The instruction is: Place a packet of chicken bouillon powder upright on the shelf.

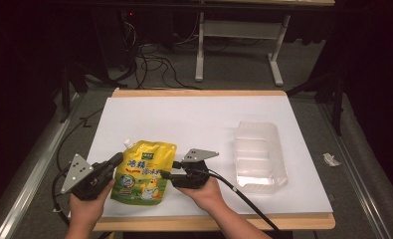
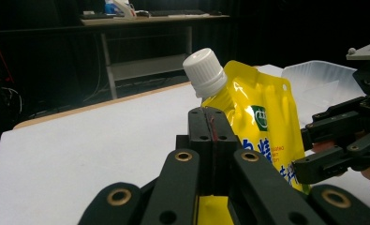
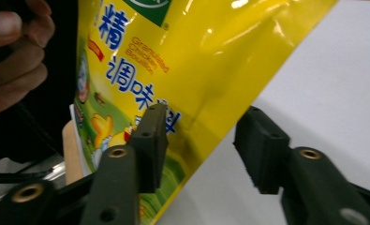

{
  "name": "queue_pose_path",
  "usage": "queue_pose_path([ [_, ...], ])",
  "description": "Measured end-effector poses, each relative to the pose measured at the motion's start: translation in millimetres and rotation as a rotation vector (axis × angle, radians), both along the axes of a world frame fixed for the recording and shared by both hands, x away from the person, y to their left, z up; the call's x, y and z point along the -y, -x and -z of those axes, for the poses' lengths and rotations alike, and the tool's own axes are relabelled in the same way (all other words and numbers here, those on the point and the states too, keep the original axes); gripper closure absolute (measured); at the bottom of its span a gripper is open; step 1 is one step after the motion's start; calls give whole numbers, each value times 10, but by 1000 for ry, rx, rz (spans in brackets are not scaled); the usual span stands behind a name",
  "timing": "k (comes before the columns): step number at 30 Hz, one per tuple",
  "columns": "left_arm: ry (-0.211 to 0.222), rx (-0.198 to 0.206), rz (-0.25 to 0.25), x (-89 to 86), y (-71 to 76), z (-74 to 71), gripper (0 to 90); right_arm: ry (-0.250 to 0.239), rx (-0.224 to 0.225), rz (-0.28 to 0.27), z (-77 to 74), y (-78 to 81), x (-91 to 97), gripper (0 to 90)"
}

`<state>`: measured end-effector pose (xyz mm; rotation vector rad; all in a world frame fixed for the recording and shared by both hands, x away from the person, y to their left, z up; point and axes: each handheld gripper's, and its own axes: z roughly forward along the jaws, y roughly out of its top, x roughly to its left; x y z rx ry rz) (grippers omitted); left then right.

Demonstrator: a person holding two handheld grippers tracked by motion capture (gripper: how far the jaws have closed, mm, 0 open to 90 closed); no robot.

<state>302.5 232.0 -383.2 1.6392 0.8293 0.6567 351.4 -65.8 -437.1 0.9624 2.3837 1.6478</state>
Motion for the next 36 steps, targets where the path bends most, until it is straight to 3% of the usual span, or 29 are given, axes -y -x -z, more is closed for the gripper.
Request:
queue_pose_path([
  [1,-1,0,2,7,5,-6,900,-5,2,-5,-19,8,2,620],
  [6,0,3,2,16,13,-22,900,-12,10,-7,-47,15,7,712],
  [9,3,5,3,21,13,-25,900,-14,42,-14,-111,78,11,878],
  [20,13,6,17,92,-6,-25,900,-13,109,12,-296,190,163,887],
  [29,19,4,52,383,-41,-46,900,6,151,67,-413,269,452,887],
  [36,18,-41,80,669,-63,13,900,39,183,142,-469,349,723,885],
])
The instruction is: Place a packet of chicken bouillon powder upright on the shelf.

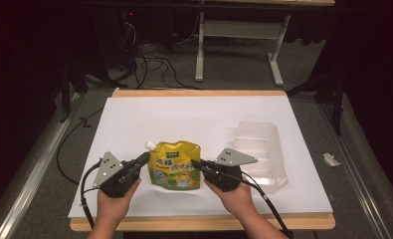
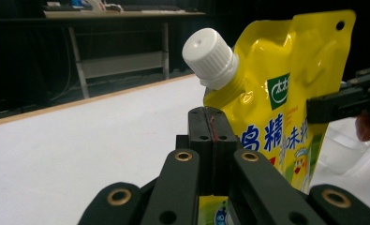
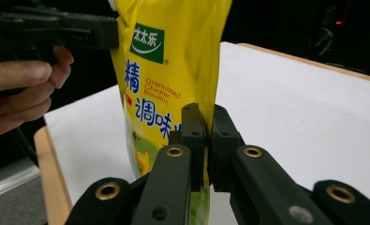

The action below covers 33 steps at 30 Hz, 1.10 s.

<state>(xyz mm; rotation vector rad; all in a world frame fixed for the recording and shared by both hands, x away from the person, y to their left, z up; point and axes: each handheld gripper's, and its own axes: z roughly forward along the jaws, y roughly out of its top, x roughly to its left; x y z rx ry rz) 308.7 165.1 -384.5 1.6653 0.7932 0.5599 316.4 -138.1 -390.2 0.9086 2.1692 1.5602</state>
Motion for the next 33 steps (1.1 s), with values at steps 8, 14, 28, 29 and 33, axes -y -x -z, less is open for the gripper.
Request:
queue_pose_path([
  [8,-25,-15,37,265,-102,90,900,19,7,65,15,88,267,885],
  [14,-31,-20,51,284,-91,142,900,17,5,58,102,125,309,882],
  [28,-34,-5,83,347,-39,127,900,-34,-62,-42,195,147,380,627],
  [29,-32,-7,82,341,-37,128,900,-30,-63,-47,197,136,359,609],
  [33,-23,-14,80,318,-37,136,900,-28,-87,-66,206,63,295,589],
])
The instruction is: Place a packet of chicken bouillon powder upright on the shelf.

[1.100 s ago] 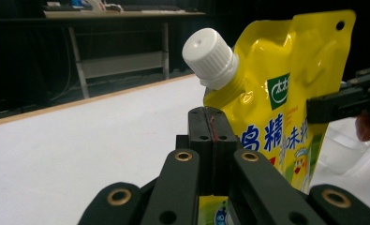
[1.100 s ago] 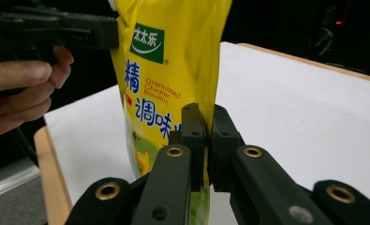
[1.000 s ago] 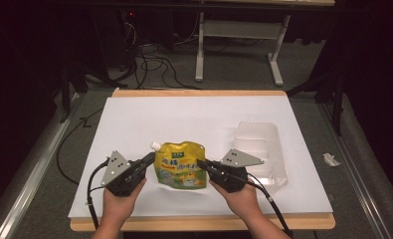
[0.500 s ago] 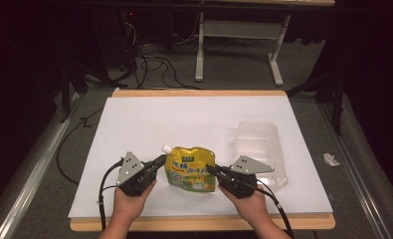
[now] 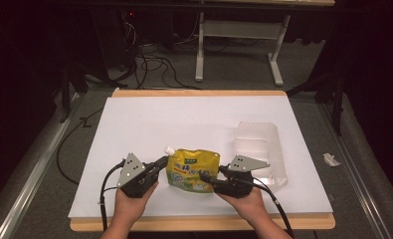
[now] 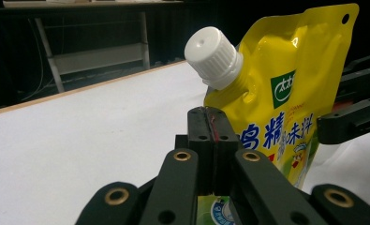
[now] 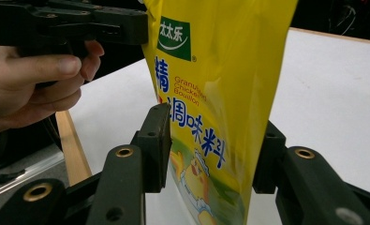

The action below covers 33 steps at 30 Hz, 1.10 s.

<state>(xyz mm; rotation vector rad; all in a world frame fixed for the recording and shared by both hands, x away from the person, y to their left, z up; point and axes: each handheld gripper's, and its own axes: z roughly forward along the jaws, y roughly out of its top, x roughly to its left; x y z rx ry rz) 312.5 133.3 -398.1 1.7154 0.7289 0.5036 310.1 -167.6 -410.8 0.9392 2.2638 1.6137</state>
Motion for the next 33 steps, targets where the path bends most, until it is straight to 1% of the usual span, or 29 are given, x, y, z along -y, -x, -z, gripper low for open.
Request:
queue_pose_path([
  [3,10,-6,-1,-13,-8,7,894,-1,-27,-32,14,-55,-28,631],
  [6,9,-5,-1,-9,-7,7,885,25,-38,-55,40,-63,-84,722],
  [7,7,-5,-4,-6,-6,7,880,36,-37,-65,51,-63,-104,777],
  [8,5,-7,-8,-6,-8,7,871,51,-22,-62,61,-51,-122,814],
  [9,10,-10,-10,-10,-11,7,849,55,-12,-74,62,-41,-130,839],
  [10,12,-12,-13,-13,-13,8,829,52,-15,-79,59,-40,-131,850],
  [13,16,-19,-32,-27,-17,11,752,50,-11,-81,57,-37,-126,856],
  [14,15,-20,-35,-36,-16,11,706,47,-10,-73,51,-33,-120,858],
  [16,10,-18,-46,-50,-12,13,658,40,-5,-68,36,-28,-108,861],
  [18,2,-19,-55,-70,-11,19,602,35,6,-61,14,-15,-93,862],
  [21,-18,-24,-69,-90,-13,39,544,24,15,-59,-23,1,-65,865],
  [26,-44,-37,-75,-93,-28,88,496,39,43,-64,-81,42,-25,866],
  [31,-77,-51,-63,-86,-38,142,471,40,56,-77,-136,79,50,866],
  [33,-76,-63,-60,-91,-50,164,465,41,67,-80,-156,98,82,866],
])
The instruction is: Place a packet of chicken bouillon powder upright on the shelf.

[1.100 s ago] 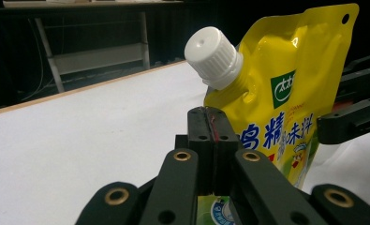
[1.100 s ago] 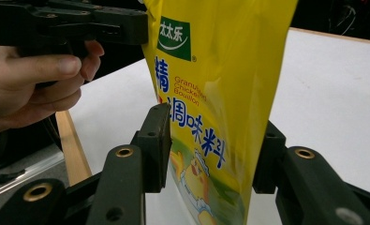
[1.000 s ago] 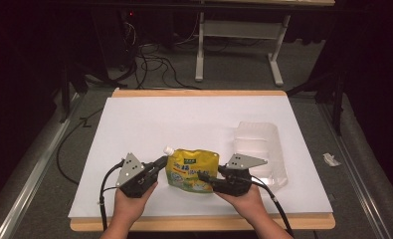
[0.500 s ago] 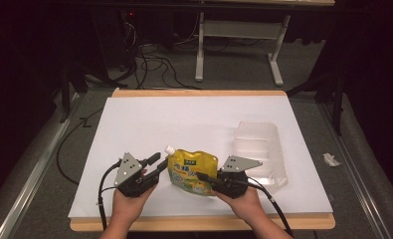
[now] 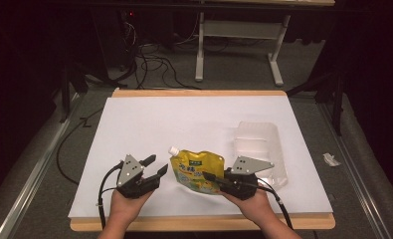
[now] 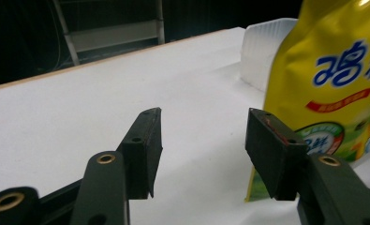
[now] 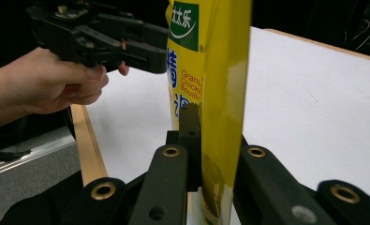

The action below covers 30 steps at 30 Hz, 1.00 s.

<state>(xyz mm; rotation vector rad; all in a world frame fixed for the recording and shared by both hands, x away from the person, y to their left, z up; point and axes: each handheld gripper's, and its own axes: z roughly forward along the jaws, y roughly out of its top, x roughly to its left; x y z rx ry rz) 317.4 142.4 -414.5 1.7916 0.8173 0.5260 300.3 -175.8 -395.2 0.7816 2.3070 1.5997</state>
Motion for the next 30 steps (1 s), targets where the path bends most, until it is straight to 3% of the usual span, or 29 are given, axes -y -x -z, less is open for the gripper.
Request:
queue_pose_path([
  [12,-13,-64,-10,-19,-103,92,456,-48,39,-2,-158,30,237,868],
  [18,-24,-44,-32,-7,-91,109,437,-66,58,5,-259,24,367,868],
  [30,-14,-50,-29,-7,-96,125,426,-105,100,35,-447,17,617,870],
])
